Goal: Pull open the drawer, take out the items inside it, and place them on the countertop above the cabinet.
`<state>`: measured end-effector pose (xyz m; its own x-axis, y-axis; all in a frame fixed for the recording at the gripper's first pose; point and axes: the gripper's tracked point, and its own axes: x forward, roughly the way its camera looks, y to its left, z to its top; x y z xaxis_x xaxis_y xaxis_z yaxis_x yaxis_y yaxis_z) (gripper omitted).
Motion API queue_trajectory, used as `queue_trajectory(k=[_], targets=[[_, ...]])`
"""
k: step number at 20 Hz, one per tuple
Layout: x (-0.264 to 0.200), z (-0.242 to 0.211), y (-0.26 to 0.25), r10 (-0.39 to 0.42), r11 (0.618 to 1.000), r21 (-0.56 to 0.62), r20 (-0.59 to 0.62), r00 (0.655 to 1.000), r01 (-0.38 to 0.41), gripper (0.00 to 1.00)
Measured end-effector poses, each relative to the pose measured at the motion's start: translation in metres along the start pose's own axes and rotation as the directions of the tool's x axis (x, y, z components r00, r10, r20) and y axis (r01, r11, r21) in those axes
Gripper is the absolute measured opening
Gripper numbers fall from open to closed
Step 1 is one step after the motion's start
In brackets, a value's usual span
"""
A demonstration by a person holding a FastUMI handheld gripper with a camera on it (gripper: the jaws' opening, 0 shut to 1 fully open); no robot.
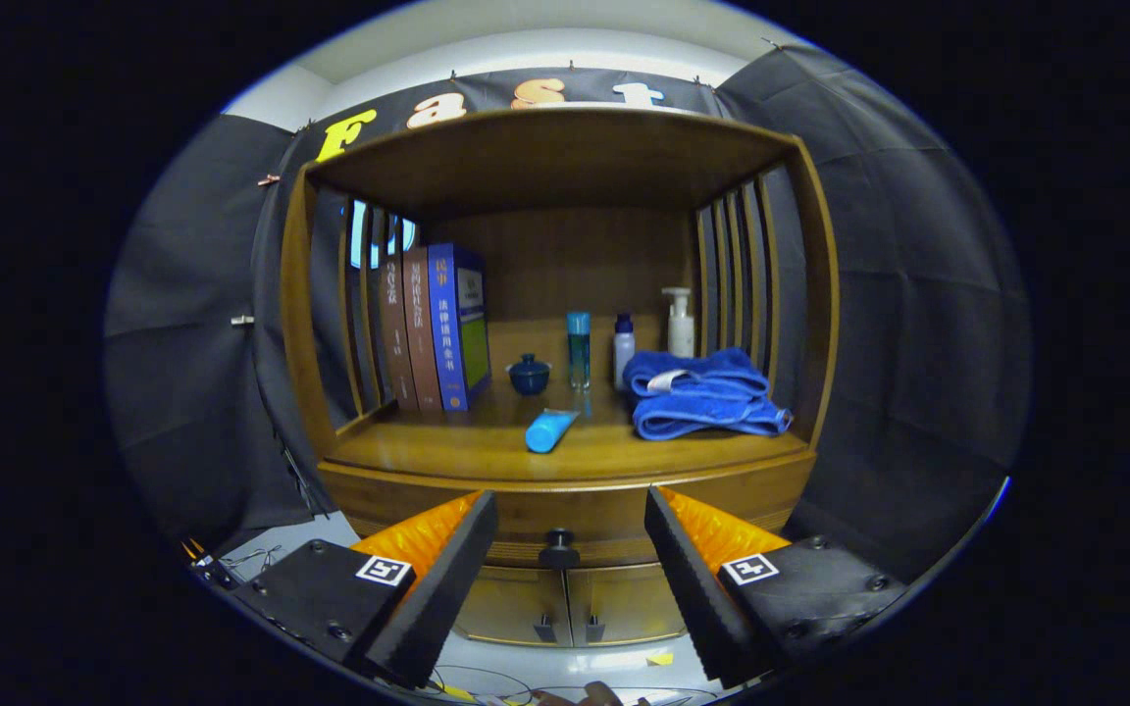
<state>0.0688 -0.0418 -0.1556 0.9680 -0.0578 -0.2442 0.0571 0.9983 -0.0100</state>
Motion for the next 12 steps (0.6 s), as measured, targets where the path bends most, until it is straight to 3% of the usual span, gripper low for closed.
queue_trajectory(k=[12], targets=[[-0.056, 0.133, 0.007, 0.030, 1.000, -0.008, 0.056, 0.998, -0.030, 0.99]])
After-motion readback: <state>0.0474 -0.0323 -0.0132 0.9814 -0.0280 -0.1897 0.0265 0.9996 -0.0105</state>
